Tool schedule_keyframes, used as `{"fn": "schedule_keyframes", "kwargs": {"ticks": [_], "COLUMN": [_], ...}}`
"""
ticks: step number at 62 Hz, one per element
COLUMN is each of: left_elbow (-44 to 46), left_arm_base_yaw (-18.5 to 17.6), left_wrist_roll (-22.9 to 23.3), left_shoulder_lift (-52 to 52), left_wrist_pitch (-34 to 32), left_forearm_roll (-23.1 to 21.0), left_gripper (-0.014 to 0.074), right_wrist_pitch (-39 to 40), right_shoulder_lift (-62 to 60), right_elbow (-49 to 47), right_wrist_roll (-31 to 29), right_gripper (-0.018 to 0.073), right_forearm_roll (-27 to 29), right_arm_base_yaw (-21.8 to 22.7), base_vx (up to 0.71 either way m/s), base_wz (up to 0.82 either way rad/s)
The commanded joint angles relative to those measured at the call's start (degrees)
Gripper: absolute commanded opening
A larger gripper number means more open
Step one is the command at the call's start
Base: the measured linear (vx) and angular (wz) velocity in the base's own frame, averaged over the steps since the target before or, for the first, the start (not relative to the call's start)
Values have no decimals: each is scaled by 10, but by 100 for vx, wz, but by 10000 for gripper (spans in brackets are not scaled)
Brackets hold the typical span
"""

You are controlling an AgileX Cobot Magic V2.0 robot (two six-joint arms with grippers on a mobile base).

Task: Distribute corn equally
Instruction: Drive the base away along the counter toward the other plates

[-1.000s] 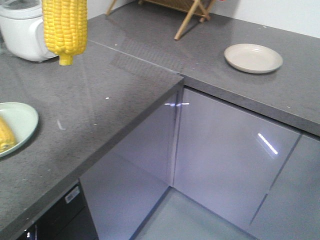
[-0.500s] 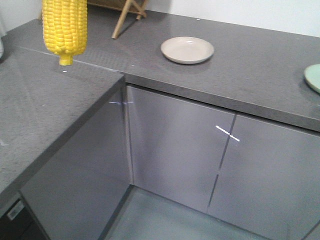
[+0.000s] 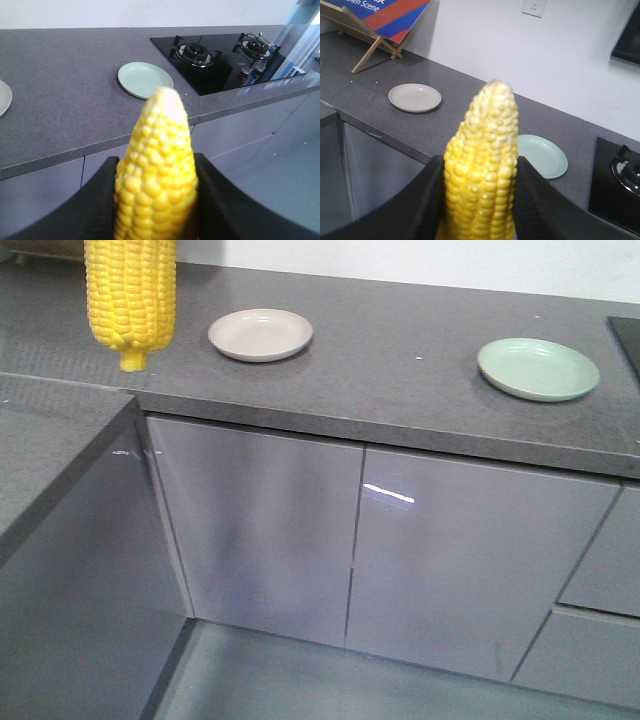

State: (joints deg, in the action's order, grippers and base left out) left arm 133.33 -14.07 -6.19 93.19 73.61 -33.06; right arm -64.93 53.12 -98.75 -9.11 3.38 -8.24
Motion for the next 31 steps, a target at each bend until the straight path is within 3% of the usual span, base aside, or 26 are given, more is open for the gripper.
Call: {"fn": "schedule_keyframes", "kwargs": {"ticks": [1,31], "left_elbow": [13,13], "left_arm_base_yaw": [-1,-1], "left_wrist_roll": [7,7], "left_shoulder_lift": [-22,-22], "left_wrist_pitch": [-19,-19], "left_forearm_roll": [-23,-23], "left_gripper": [-6,-6], "right_wrist_pitch": [50,49], "right_shoulder_lift": [3,3], "right_elbow": [-9,-9], "right_wrist_roll": [-2,-2], "right_gripper": [-4,-4], "right_forearm_roll": [-2,-2], "right_arm_base_yaw": [4,4], "base_vx": [-5,-5], "base_wz": [-32,-27]}}
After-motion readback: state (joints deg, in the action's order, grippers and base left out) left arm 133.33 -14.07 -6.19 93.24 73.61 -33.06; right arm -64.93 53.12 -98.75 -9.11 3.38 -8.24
